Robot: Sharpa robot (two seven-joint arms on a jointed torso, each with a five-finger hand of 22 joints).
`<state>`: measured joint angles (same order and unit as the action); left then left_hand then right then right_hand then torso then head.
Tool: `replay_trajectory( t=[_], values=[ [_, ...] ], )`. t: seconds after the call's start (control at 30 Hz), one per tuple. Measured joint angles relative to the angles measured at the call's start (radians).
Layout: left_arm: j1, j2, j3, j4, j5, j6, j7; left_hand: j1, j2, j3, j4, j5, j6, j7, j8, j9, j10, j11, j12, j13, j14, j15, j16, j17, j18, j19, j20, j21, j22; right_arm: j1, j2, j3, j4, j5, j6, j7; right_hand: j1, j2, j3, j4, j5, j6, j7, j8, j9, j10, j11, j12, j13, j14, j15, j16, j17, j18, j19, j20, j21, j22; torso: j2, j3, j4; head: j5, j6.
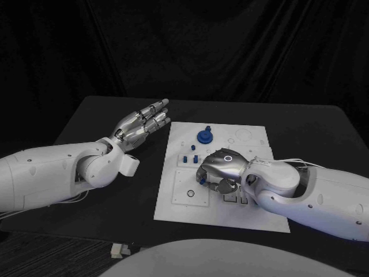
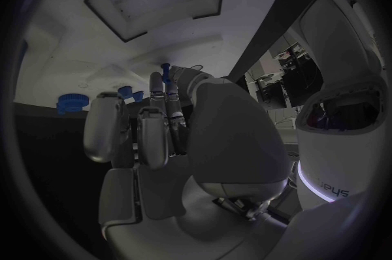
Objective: Assemble the parts on the task board
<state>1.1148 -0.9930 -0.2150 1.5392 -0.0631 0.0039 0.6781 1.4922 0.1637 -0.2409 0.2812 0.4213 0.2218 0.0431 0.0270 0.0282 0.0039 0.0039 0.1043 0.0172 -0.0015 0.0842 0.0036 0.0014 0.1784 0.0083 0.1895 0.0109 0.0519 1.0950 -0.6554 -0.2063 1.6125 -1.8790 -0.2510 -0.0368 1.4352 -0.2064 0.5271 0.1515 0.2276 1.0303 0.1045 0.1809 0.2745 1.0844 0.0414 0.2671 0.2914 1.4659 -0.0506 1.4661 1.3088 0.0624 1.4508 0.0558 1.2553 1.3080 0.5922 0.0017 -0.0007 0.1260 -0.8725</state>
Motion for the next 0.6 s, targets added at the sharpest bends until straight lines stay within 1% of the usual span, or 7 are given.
replay_trajectory(
  t=[0.1, 0.17, 0.23, 0.33, 0.6],
  values=[
    [0.0, 0.0, 0.0, 0.0, 0.0, 0.001, 0.0, 0.0, 0.0, 0.0, 0.0, 0.005, 0.0, 0.0, 0.0, 0.0, -0.003, 0.003, 0.0, 0.0, 0.004, 0.004, 0.0, 0.0, 0.0, 0.0, 0.0, 0.0, 0.0, -0.001, 0.001, 0.0, -0.001, 0.0, 0.001, 0.0, 0.0, 0.0, 0.001, -0.001, -0.008, -0.015, -0.002, -0.009, 0.0, 0.0, 0.0, 0.0, -0.002, 0.0, 0.0, 0.0, 0.0, 0.0, -0.004, 0.004, -0.005, 0.0, 0.0, 0.0, 0.0, 0.0, 0.0],
    [0.0, 0.0, 0.0, 0.0, 0.0, 0.001, 0.0, 0.004, -0.004, 0.003, -0.003, 0.005, 0.004, 0.004, 0.0, 0.001, -0.001, 0.007, 0.0, 0.0, 0.0, 0.007, 0.0, 0.0, 0.0, 0.004, 0.004, 0.0, 0.002, -0.002, 0.001, 0.0, -0.002, 0.0, 0.001, 0.0, -0.006, 0.006, 0.0, -0.005, -0.019, -0.027, -0.005, -0.015, 0.0, -0.004, 0.004, -0.001, -0.003, 0.0, 0.0, 0.0, 0.0, 0.0, -0.004, 0.004, -0.005, 0.0, 0.0, 0.0, 0.0, 0.0, 0.0],
    [-0.001, 0.0, 0.0, -0.001, 0.0, 0.002, 0.0, 0.009, 0.0, 0.003, -0.003, 0.008, 0.006, 0.006, 0.0, 0.001, -0.001, 0.007, 0.0, 0.0, 0.002, 0.009, 0.0, 0.0, 0.0, 0.001, 0.006, 0.0, 0.002, -0.002, 0.001, 0.0, -0.003, 0.0, 0.002, 0.0, -0.006, 0.006, 0.0, -0.005, -0.027, -0.034, -0.008, -0.017, 0.0, -0.004, 0.004, -0.004, -0.004, 0.0, 0.0, -0.006, 0.0, 0.0, -0.007, 0.007, -0.013, 0.0, 0.0, 0.0, 0.0, 0.0, 0.0],
    [-0.001, 0.0, 0.0, -0.001, 0.0, 0.004, 0.0, 0.009, 0.001, 0.003, -0.003, 0.008, 0.009, 0.009, 0.0, 0.002, -0.001, 0.007, 0.0, 0.0, 0.0, 0.014, 0.0, 0.0, 0.0, 0.004, 0.011, 0.0, 0.003, -0.003, 0.002, 0.0, -0.003, 0.0, 0.004, 0.0, -0.006, 0.006, 0.0, -0.005, -0.027, -0.034, -0.008, -0.018, 0.0, -0.004, 0.004, -0.004, -0.003, 0.0, 0.0, -0.006, 0.0, 0.0, -0.007, 0.007, -0.013, 0.0, 0.0, 0.0, 0.0001, -0.001, 0.0],
    [-0.002, 0.001, 0.0, -0.002, 0.0, 0.008, 0.0, 0.009, 0.001, 0.006, -0.006, 0.012, 0.009, 0.009, 0.0, 0.002, -0.001, 0.007, 0.0, 0.0, 0.0, 0.014, 0.0, 0.0, 0.0, 0.004, 0.011, 0.0, 0.004, -0.004, 0.005, 0.0, -0.004, 0.0, 0.005, 0.0, -0.006, 0.006, 0.003, -0.008, -0.027, -0.034, -0.008, -0.018, 0.0, -0.004, 0.004, -0.004, -0.003, 0.0, 0.0, -0.006, 0.0, 0.0, -0.007, 0.007, -0.017, 0.0, 0.0, 0.0, 0.0002, -0.001, 0.0]
  ],
)
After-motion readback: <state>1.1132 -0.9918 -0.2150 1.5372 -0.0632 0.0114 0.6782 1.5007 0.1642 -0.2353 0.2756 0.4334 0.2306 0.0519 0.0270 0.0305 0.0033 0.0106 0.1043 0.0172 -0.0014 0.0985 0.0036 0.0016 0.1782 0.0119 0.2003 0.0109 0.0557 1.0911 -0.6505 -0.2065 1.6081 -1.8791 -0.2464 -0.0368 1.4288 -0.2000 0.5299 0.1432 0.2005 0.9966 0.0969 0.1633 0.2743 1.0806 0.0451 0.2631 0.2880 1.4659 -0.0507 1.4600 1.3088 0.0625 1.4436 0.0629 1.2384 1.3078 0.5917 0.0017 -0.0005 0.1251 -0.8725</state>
